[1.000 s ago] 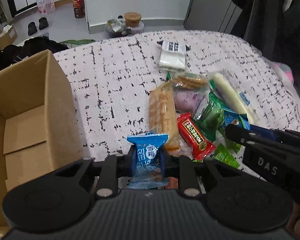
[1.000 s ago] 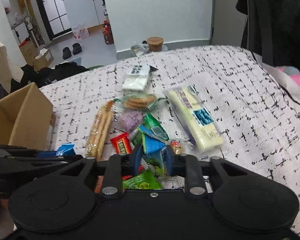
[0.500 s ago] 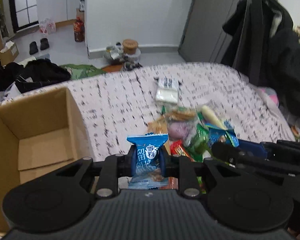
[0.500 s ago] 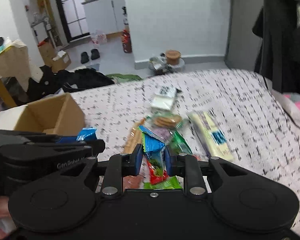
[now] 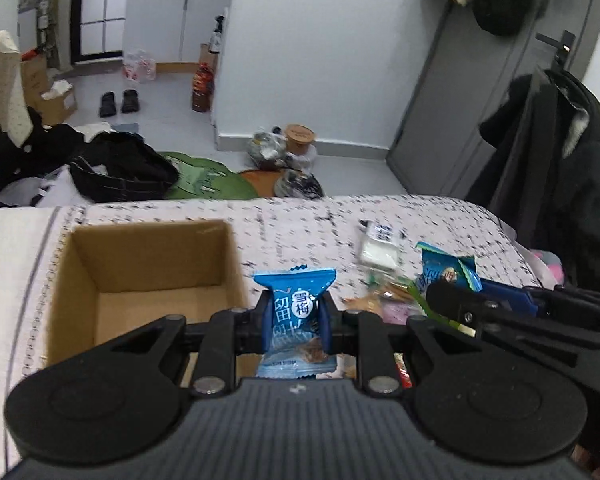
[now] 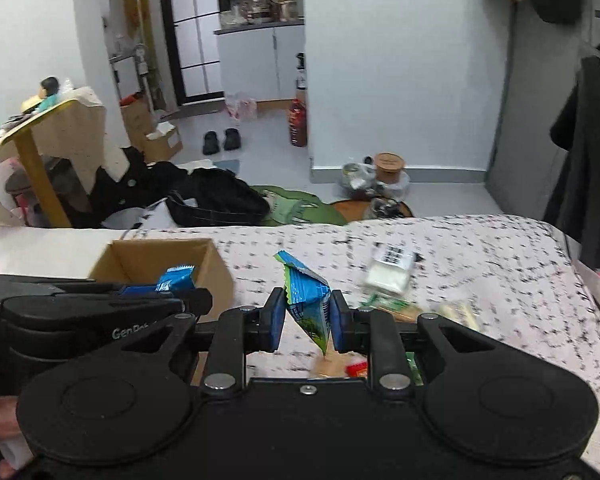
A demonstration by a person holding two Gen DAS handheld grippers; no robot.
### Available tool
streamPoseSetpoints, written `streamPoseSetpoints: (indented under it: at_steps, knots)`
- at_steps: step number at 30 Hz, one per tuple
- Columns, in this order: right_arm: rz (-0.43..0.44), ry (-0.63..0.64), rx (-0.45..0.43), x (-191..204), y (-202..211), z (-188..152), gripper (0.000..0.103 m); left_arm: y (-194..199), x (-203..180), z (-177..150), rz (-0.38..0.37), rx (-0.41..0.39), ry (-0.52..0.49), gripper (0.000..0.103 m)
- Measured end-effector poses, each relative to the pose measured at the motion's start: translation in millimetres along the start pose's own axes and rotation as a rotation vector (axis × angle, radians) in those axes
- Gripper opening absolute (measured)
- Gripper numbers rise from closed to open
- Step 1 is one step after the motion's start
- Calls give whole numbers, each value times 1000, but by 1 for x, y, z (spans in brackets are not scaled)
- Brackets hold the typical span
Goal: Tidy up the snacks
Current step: 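Carry both candies to the cardboard box and open both tools inside it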
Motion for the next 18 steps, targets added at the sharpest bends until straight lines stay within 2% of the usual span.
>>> streamPoseSetpoints:
  at_steps: [9,18]
  knots:
    - [100,12,10,39,-16,5,23,7,49,10,65,-19,57,22]
    - [142,25,-6,66,-35,5,23,-2,99,8,128,-25,105,22]
Point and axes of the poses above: each gripper's, at about its wrist camera, not at the fingertips, and y roughly against the way its jaws point, x to its left, z to its top, the point moved 3 cm from there along -y, roughly the way its jaws point
